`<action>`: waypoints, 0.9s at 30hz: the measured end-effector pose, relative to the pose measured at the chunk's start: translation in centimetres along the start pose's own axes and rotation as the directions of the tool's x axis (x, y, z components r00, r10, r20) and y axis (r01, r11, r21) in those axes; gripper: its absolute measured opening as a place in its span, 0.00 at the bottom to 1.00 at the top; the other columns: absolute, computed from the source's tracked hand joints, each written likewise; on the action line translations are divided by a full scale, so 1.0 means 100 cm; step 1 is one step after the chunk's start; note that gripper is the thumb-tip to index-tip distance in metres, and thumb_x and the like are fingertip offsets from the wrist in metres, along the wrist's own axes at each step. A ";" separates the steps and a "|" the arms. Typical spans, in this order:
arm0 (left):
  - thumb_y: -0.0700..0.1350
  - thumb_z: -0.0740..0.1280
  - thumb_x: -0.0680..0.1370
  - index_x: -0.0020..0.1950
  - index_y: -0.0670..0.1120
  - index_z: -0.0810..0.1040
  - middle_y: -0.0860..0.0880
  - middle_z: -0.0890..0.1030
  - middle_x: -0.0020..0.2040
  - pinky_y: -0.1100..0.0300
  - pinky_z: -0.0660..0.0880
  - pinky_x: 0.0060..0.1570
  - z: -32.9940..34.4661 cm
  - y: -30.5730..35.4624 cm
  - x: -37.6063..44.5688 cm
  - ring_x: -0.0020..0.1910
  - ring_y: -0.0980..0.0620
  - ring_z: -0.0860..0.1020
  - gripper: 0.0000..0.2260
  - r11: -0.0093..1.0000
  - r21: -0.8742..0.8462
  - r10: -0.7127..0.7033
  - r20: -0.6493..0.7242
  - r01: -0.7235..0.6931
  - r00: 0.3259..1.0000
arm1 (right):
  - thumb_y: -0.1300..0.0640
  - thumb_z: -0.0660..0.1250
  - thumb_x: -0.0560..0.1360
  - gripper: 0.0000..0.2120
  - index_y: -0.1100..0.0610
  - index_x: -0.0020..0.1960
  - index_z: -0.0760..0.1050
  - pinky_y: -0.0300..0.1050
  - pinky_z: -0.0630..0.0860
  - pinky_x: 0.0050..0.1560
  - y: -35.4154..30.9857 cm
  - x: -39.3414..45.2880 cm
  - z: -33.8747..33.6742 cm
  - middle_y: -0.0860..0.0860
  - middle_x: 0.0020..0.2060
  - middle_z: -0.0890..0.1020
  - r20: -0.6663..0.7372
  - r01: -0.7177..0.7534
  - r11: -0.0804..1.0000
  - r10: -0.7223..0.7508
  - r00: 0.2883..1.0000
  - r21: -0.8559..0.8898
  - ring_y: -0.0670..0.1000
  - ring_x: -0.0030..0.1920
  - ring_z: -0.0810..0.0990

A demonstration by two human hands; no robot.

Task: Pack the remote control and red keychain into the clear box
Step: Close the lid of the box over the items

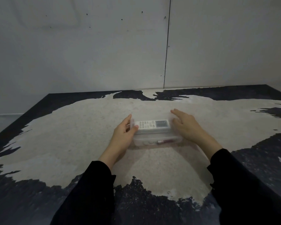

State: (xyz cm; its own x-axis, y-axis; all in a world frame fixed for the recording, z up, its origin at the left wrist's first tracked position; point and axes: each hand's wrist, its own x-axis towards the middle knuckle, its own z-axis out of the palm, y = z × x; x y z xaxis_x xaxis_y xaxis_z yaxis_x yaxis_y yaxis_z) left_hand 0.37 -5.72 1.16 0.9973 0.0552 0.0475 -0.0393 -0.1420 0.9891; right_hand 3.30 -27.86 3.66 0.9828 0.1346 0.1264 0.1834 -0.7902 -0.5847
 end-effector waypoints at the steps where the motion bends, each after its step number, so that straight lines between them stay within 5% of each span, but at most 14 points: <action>1: 0.43 0.62 0.78 0.74 0.50 0.60 0.51 0.70 0.69 0.67 0.73 0.49 0.000 0.001 0.000 0.59 0.55 0.73 0.24 1.000 0.002 -0.003 -0.003 0.003 1.000 | 0.53 0.53 0.80 0.24 0.58 0.74 0.56 0.50 0.52 0.75 0.000 -0.001 0.001 0.56 0.76 0.57 0.060 0.017 0.996 -0.012 0.998 -0.089 0.56 0.75 0.55; 6: 0.42 0.61 0.79 0.74 0.48 0.59 0.56 0.69 0.62 0.69 0.72 0.49 0.003 0.003 -0.003 0.50 0.64 0.73 0.24 1.000 0.028 0.010 0.000 -0.010 1.000 | 0.39 0.45 0.78 0.31 0.53 0.76 0.45 0.59 0.51 0.75 -0.003 -0.004 0.002 0.51 0.78 0.47 0.183 -0.004 0.962 0.056 0.981 -0.272 0.56 0.77 0.49; 10: 0.47 0.60 0.79 0.72 0.46 0.63 0.49 0.67 0.72 0.61 0.66 0.64 0.001 0.013 -0.002 0.63 0.56 0.69 0.22 0.989 0.144 0.019 -0.049 -0.012 0.999 | 0.40 0.48 0.78 0.31 0.56 0.75 0.50 0.60 0.55 0.73 -0.008 -0.007 0.002 0.54 0.77 0.55 0.123 0.026 0.945 0.015 0.992 -0.326 0.58 0.74 0.58; 12: 0.49 0.58 0.80 0.72 0.42 0.64 0.45 0.67 0.73 0.58 0.61 0.69 0.001 0.023 0.002 0.69 0.51 0.66 0.22 0.894 0.436 0.156 -0.086 -0.104 0.984 | 0.40 0.48 0.78 0.31 0.56 0.75 0.50 0.60 0.55 0.73 -0.009 -0.008 0.003 0.55 0.76 0.55 0.121 0.029 0.951 0.009 0.993 -0.308 0.58 0.74 0.58; 14: 0.51 0.56 0.80 0.72 0.40 0.63 0.42 0.66 0.73 0.54 0.58 0.72 0.006 0.033 0.007 0.72 0.47 0.64 0.23 0.708 0.665 0.286 0.040 -0.239 0.957 | 0.39 0.48 0.78 0.32 0.56 0.75 0.50 0.60 0.54 0.74 -0.009 -0.010 0.004 0.55 0.77 0.54 0.121 0.027 0.955 0.009 0.993 -0.294 0.57 0.75 0.57; 17: 0.55 0.54 0.79 0.69 0.40 0.67 0.41 0.70 0.71 0.50 0.61 0.70 0.020 0.040 0.013 0.70 0.44 0.66 0.25 0.462 0.835 0.236 0.208 -0.298 0.949 | 0.39 0.48 0.77 0.32 0.56 0.75 0.49 0.60 0.53 0.74 -0.009 -0.009 0.004 0.54 0.77 0.53 0.129 0.021 0.952 0.020 0.991 -0.305 0.57 0.75 0.56; 21: 0.57 0.57 0.77 0.67 0.40 0.69 0.41 0.74 0.67 0.51 0.66 0.65 0.024 0.036 0.017 0.65 0.42 0.71 0.26 0.476 0.837 0.228 0.180 -0.270 0.957 | 0.38 0.47 0.77 0.34 0.58 0.75 0.49 0.59 0.51 0.74 -0.009 -0.008 0.004 0.56 0.76 0.54 0.133 0.034 0.943 0.011 0.991 -0.332 0.57 0.76 0.54; 24: 0.58 0.53 0.75 0.70 0.39 0.64 0.39 0.70 0.69 0.51 0.60 0.69 0.023 0.026 0.019 0.69 0.42 0.66 0.30 0.468 0.820 0.218 0.255 -0.330 0.942 | 0.38 0.44 0.77 0.35 0.62 0.74 0.50 0.60 0.44 0.76 -0.009 -0.005 0.006 0.58 0.76 0.54 0.111 0.122 0.870 -0.078 0.991 -0.478 0.57 0.77 0.46; 27: 0.59 0.48 0.75 0.74 0.39 0.55 0.40 0.60 0.76 0.51 0.51 0.75 0.024 0.021 0.022 0.75 0.44 0.55 0.33 0.383 0.841 0.161 0.346 -0.381 0.924 | 0.41 0.45 0.79 0.31 0.58 0.76 0.47 0.53 0.41 0.76 -0.009 -0.002 0.006 0.58 0.77 0.49 0.226 0.278 0.854 -0.194 0.955 -0.439 0.55 0.77 0.43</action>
State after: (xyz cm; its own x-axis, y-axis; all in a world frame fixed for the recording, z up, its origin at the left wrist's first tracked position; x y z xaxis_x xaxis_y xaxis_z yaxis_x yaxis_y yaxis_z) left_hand 2.65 -8.24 3.01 0.9368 -0.3136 0.1552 -0.3439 -0.9070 0.2431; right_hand 2.93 -26.87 3.68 0.9072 0.4173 0.0533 0.4207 -0.9002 -0.1127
